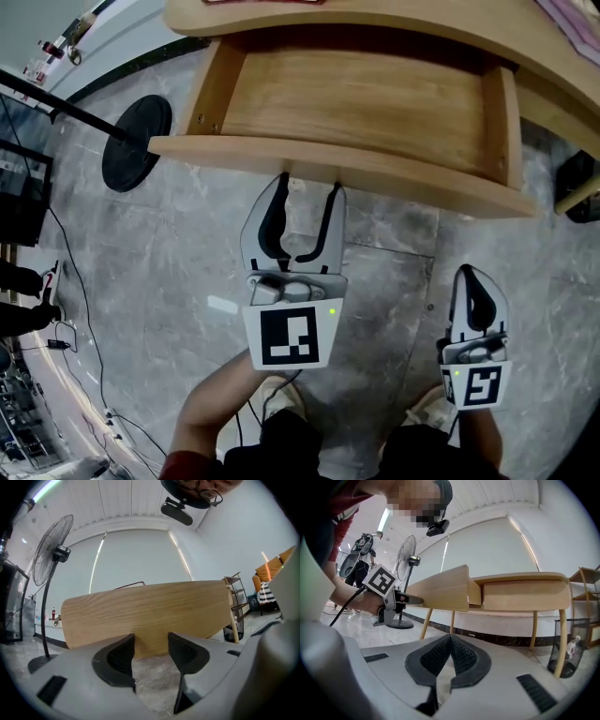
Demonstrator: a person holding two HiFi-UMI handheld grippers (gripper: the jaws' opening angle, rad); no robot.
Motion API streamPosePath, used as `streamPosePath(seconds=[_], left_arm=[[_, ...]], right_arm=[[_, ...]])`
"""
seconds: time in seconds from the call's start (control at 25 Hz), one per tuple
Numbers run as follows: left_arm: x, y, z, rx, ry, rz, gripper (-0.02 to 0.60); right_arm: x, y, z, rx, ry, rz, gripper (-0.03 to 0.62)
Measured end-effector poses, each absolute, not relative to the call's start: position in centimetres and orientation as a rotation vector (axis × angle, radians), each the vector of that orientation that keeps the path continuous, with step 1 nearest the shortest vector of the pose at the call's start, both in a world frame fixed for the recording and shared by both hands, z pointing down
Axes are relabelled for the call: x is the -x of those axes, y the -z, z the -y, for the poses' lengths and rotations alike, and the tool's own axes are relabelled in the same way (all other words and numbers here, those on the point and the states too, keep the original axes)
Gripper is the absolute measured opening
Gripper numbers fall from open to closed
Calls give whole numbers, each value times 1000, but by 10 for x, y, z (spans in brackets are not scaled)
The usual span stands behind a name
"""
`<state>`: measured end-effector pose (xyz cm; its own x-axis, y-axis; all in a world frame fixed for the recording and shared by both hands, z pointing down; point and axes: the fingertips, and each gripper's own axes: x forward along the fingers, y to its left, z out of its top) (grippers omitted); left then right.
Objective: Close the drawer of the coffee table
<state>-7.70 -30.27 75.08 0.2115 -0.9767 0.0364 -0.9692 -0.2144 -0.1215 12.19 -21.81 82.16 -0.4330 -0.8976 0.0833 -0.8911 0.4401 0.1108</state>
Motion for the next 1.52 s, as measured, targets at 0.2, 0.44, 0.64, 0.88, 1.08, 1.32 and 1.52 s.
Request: streamPosePath(seconds=[0.2, 0.44, 0.64, 0.88, 1.08, 1.32, 1.52], left_arm=[[71, -753, 311, 2387, 163, -1900, 224], [63, -744, 327, 2371, 140, -1868, 224], [60, -739, 337, 2360, 116, -1850, 224], [56, -729, 349, 2375, 128, -1808, 224], [57, -727, 365, 2397, 99, -1851, 224], [54, -729, 380, 2386, 54, -1856, 224], [49, -730, 395, 2381, 49, -1863, 224]], right_arm=[[-134, -813, 230, -1651, 93, 2578, -5], [-148, -768, 260, -1644, 100, 2651, -5], [-145, -748, 284, -1601, 157, 2622, -5], [-142, -733, 302, -1594, 97, 2597, -5], [-143, -746, 312, -1676, -57, 2601, -5], [-146, -773, 317, -1691, -120, 2591, -5], [-144, -776, 324, -1679, -127, 2624, -5]])
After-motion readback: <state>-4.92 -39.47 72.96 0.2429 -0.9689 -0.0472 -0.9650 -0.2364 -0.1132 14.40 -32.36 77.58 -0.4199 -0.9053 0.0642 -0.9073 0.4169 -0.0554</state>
